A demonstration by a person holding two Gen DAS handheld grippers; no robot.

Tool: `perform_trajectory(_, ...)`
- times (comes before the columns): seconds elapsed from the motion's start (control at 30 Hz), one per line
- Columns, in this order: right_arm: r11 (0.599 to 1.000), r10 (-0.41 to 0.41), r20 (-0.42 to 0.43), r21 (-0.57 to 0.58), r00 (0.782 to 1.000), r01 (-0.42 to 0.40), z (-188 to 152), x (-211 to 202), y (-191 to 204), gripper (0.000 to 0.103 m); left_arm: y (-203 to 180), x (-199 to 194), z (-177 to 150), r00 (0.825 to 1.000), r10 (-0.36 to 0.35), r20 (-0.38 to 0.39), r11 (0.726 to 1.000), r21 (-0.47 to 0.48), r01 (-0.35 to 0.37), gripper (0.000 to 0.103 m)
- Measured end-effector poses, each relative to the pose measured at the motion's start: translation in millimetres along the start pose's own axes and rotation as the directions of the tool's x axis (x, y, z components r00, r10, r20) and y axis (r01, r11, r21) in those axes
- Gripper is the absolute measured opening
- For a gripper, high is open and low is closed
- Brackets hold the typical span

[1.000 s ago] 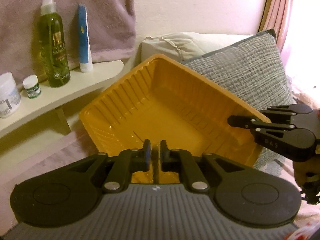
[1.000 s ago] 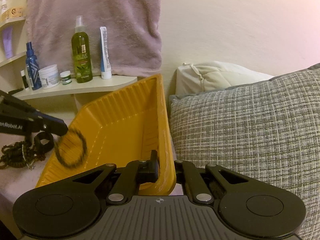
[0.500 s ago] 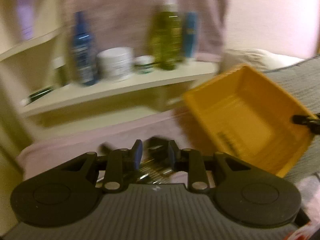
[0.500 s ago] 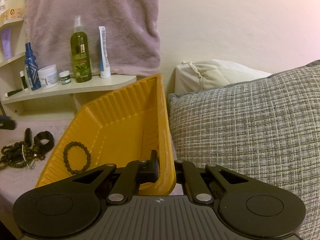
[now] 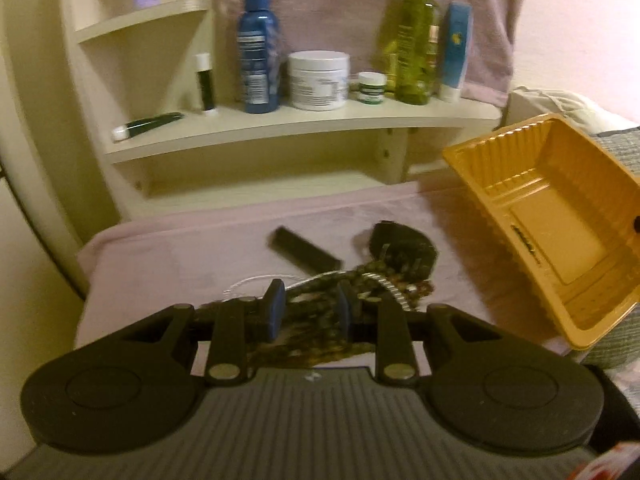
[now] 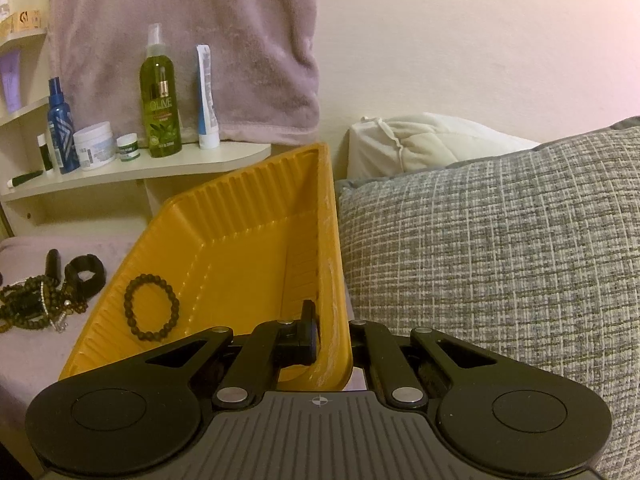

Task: Organize jewelry

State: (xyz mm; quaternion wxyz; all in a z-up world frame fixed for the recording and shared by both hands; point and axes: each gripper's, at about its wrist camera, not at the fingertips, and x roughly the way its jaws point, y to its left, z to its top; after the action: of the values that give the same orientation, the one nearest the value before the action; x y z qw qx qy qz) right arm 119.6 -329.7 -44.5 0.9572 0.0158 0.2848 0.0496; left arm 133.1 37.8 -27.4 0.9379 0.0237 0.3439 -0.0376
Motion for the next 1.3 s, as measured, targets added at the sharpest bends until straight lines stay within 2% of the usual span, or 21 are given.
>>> perform_trajectory(0.1, 1.000, -0.002, -0.001, -0.002, 1.000, 0.002, 0.5, 0.2, 0.3, 0.005, -14.4, 1.8, -2.3, 1.000, 0.001, 0.014, 0.999, 0.050, -0.002, 0.026)
perform_trajectory(0.23, 1.000, 0.001, -0.004, -0.006, 1.000, -0.001, 1.6, 2.1, -1.3, 0.005, -24.6, 1.0, -16.5, 1.000, -0.003, 0.015, 0.995, 0.101, 0.002, 0.033)
perform_trajectory(0.37, 1.000, 0.004, -0.008, -0.014, 1.000, -0.004, 1.6, 4.4, -1.9, 0.004, -27.8, 6.4, -29.3, 1.000, 0.021, 0.004, 0.991, 0.134, -0.021, 0.033)
perform_trajectory(0.5, 1.000, 0.005, -0.015, -0.018, 1.000, -0.006, 0.9, 6.3, -2.8, 0.004, -33.3, 11.6, -32.2, 0.998, 0.047, 0.030, 0.978, 0.203, -0.052, 0.033)
perform_trajectory(0.6, 1.000, 0.005, -0.019, -0.018, 1.000, -0.005, 0.8, 8.0, -2.6, 0.004, -43.5, 20.1, -33.6, 0.998, 0.058, 0.032, 0.943, 0.326, -0.065, 0.033)
perform_trajectory(0.7, 1.000, 0.004, -0.022, -0.018, 1.000, -0.005, 0.2, 9.0, -2.6, 0.004, -52.6, 31.7, -36.7, 0.997, 0.070, -0.008, 0.891, 0.450, -0.059, 0.033)
perform_trajectory(0.77, 1.000, 0.005, -0.023, -0.017, 1.000, -0.005, 0.1, 9.3, -3.1, 0.004, -54.1, 37.4, -39.4, 0.996, 0.087, -0.027, 0.865, 0.498, -0.062, 0.026)
perform_trajectory(0.8, 1.000, 0.005, -0.023, -0.017, 1.000, -0.005, 0.3, 9.5, -3.4, 0.004, -53.8, 38.2, -40.2, 0.995, 0.090, -0.031, 0.858, 0.509, -0.062, 0.026)
perform_trajectory(0.9, 1.000, 0.005, -0.022, -0.018, 1.000, -0.005, 0.5, 9.4, -3.4, 0.004, -51.1, 36.5, -39.0, 0.997, 0.077, -0.031, 0.854, 0.519, -0.049, 0.025)
perform_trajectory(0.97, 1.000, 0.006, -0.023, -0.018, 1.000, -0.006, 0.6, 9.9, -4.3, 0.004, -50.1, 32.4, -36.9, 0.998, 0.067, -0.020, 0.854, 0.519, -0.047, 0.019)
perform_trajectory(1.0, 1.000, 0.006, -0.022, -0.018, 1.000, -0.006, 0.7, 10.2, -4.8, 0.004, -48.6, 30.3, -34.4, 0.998, 0.060, -0.016, 0.861, 0.507, -0.044, 0.012)
perform_trajectory(1.17, 1.000, 0.007, -0.020, -0.022, 1.000, -0.007, 0.7, 9.6, -4.7, 0.004, -38.1, 21.9, -18.0, 1.000, 0.011, -0.027, 0.907, 0.420, 0.002, 0.012)
perform_trajectory(1.3, 1.000, 0.006, -0.019, -0.021, 1.000, -0.007, 0.6, 9.1, -4.5, 0.004, -30.2, 12.8, -9.1, 0.999, -0.011, -0.031, 0.931, 0.365, 0.022, 0.012)
